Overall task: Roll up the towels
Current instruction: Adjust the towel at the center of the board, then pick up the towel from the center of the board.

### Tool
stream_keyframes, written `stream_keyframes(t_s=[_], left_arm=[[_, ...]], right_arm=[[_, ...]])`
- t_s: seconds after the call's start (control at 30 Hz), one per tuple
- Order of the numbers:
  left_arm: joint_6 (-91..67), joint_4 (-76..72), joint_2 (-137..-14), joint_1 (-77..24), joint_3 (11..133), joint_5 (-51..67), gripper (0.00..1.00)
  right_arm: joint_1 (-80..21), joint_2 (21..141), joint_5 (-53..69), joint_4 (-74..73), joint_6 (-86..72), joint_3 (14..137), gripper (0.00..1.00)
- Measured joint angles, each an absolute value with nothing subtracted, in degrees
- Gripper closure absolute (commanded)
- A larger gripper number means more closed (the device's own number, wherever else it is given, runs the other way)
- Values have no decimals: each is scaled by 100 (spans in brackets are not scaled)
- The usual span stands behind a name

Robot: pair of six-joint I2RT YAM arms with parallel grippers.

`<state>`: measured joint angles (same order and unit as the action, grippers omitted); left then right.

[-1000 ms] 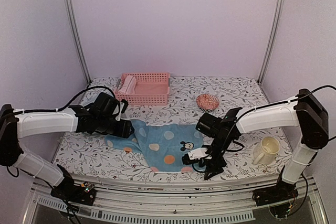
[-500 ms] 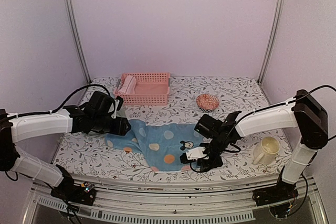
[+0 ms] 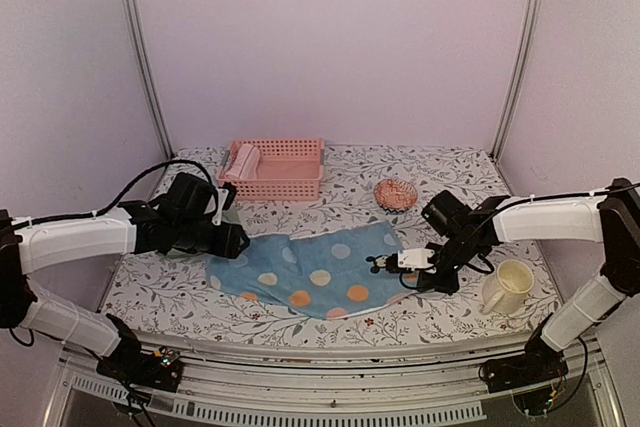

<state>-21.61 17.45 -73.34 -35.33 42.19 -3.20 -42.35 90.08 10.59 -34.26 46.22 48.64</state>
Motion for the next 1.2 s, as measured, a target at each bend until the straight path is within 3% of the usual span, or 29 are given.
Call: stream_keyframes(t_s=[0.13, 0.3, 0.67, 1.2], left_arm=[[-2012, 1741, -7255, -3533, 4219, -189, 47], [-1772, 1693, -7262, -3538, 4219, 403, 63], [-1210, 1662, -7439, -5006, 4309, 1260, 56], [-1219, 2438, -9035, -5881, 4987, 403, 62]], right_arm=[[-3223, 8385, 1061, -3677, 4718, 4884, 98], [-2740, 8064, 1153, -3850, 4766, 4912, 98], [-2405, 8455, 1319, -3503, 4219, 5011, 97], [-2241, 8560, 1474, -3004, 3555, 5061, 98]])
